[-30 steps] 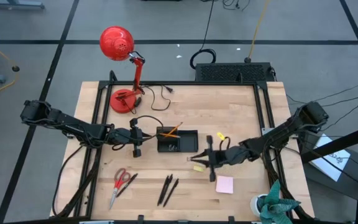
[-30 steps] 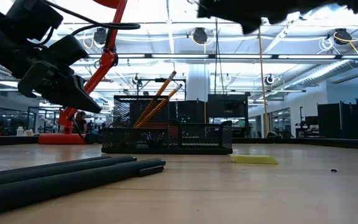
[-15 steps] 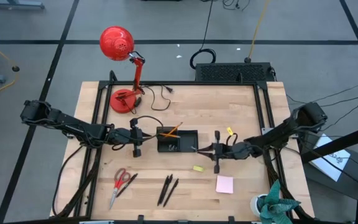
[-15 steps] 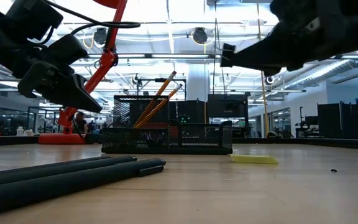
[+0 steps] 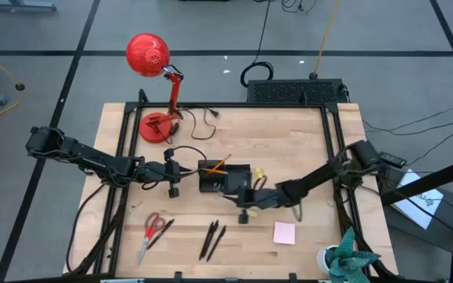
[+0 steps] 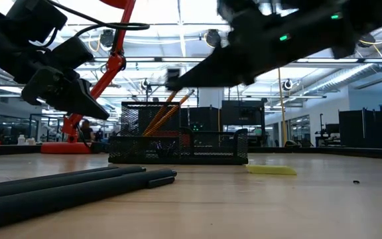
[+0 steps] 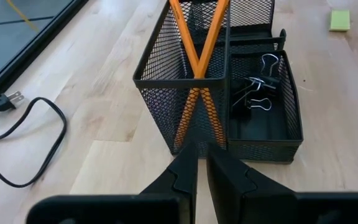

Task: Pick and place office supplies into organizer
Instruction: Put the binder clip into the bottom left section of the desk organizer, then adjust the black desk organizer

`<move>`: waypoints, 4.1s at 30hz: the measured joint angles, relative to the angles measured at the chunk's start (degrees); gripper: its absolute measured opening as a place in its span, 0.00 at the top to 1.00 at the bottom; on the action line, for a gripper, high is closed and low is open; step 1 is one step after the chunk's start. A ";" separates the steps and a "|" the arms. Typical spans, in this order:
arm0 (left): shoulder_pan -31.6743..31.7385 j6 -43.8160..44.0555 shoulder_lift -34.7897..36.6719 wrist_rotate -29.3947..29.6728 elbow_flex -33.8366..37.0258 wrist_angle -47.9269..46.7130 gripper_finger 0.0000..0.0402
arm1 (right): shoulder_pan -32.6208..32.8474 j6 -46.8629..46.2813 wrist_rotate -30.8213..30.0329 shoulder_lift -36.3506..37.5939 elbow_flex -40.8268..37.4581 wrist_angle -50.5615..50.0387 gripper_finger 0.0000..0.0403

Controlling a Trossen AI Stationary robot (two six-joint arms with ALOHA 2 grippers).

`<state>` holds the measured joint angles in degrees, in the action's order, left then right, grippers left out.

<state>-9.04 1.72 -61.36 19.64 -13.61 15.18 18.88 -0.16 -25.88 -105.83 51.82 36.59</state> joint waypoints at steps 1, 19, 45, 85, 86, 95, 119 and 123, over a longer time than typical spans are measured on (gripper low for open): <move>0.00 0.00 0.00 0.00 0.00 -0.09 0.90 | -0.20 0.24 -0.77 -1.44 1.95 -1.46 0.97; 0.00 0.02 0.00 -0.02 0.02 -0.36 0.90 | -2.07 2.77 -14.69 -12.01 16.34 -17.62 0.97; 0.00 0.02 -0.01 -0.02 0.02 -0.34 0.90 | -3.55 -3.70 -11.28 -11.99 16.34 -21.76 0.86; 2.15 7.18 -0.50 11.46 0.02 5.43 0.90 | 4.27 -4.99 -33.86 19.70 -7.48 -20.54 1.00; 2.40 7.20 -0.57 10.58 0.02 4.97 0.90 | 3.43 -6.25 -33.82 21.58 -9.78 -20.39 1.00; 3.02 4.18 -0.57 5.35 0.02 3.44 0.90 | -12.75 -9.26 -8.55 26.42 -25.74 -3.66 1.00; 3.07 1.77 -0.57 5.40 0.02 2.66 0.90 | -25.02 -9.71 15.95 5.58 -17.50 0.74 1.00; 3.06 1.77 -0.57 5.37 0.02 2.45 0.90 | -24.55 -11.10 16.03 5.63 -17.54 0.02 1.00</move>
<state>-5.98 3.49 -61.93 25.01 -13.58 17.63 -5.67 -11.26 -9.85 -100.20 34.28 36.60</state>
